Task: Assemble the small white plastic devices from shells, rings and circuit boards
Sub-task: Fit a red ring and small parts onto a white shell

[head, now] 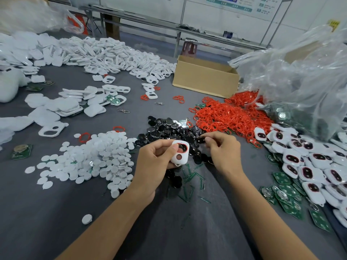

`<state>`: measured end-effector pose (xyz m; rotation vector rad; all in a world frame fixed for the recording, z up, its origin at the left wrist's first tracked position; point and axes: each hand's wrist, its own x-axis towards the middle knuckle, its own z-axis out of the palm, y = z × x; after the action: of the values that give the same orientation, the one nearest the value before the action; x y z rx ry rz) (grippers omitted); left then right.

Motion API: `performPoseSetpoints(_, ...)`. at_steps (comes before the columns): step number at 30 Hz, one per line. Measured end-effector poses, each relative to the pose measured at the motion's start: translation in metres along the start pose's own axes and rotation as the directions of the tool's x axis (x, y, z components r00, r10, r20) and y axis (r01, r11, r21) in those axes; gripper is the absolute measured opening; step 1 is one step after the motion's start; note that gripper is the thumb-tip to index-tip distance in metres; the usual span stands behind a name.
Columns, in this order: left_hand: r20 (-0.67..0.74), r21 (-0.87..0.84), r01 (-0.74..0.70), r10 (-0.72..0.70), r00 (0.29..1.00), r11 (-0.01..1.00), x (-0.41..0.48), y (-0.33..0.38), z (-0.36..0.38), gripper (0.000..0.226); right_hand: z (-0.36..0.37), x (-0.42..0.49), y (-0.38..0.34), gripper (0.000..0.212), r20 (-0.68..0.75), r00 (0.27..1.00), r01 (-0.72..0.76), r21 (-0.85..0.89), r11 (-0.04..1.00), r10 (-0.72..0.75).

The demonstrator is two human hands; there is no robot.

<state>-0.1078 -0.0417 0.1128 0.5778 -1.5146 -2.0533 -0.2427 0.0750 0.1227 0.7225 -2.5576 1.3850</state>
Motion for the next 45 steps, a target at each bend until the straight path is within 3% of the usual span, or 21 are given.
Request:
performPoseSetpoints(4,-0.017,0.014,-0.021,0.022,1.000,1.000,0.001,0.000,-0.001,0.010,0.000,-0.023,-0.013,0.027,0.164,0.982,-0.155,0.395,0.905,0.096)
performPoseSetpoints(9,-0.016,0.011,-0.030,0.030,0.999,0.999,0.001,0.001,-0.001,0.012,0.000,-0.032,-0.023,0.017,0.273,0.956,-0.250,0.586,0.771,0.103)
performPoseSetpoints(18,0.019,-0.073,0.000,0.001,1.000,0.997,0.001,0.002,-0.001,0.011,0.004,-0.038,-0.024,0.014,0.450,0.890,-0.410,0.713,0.569,0.078)
performPoseSetpoints(25,0.017,-0.008,-0.029,0.029,0.999,1.000,0.001,0.001,0.000,0.012,0.004,-0.040,-0.022,0.031,0.560,0.828,-0.506,0.714,0.484,0.040)
performPoseSetpoints(30,0.102,-0.155,0.078,-0.062,0.993,0.985,0.001,0.005,-0.003,0.023,0.004,-0.040,-0.022,0.033,0.580,0.814,-0.532,0.727,0.434,0.025)
performPoseSetpoints(34,0.199,-0.250,0.151,-0.102,0.975,0.956,0.002,0.007,-0.003,0.019,0.003,-0.039,-0.023,0.025,0.595,0.804,-0.553,0.747,0.370,0.000)
performPoseSetpoints(38,0.258,-0.292,0.186,-0.110,0.960,0.938,0.000,0.008,-0.004,0.020,0.001,-0.040,-0.024,0.021,0.580,0.815,-0.527,0.752,0.395,-0.017)
performPoseSetpoints(40,0.213,-0.288,0.151,-0.090,0.973,0.946,-0.002,0.007,-0.002,0.020,0.001,-0.041,-0.025,0.027,0.514,0.858,-0.460,0.761,0.458,0.009)
performPoseSetpoints(43,0.077,-0.249,0.049,-0.031,0.997,0.967,-0.005,0.003,0.001,0.024,-0.001,-0.044,-0.027,0.019,0.308,0.951,-0.218,0.750,0.624,-0.038)
performPoseSetpoints(45,0.045,-0.229,0.038,-0.028,0.999,0.973,-0.007,0.003,0.002,0.022,-0.004,-0.046,-0.030,0.013,0.197,0.971,-0.036,0.672,0.740,-0.132)
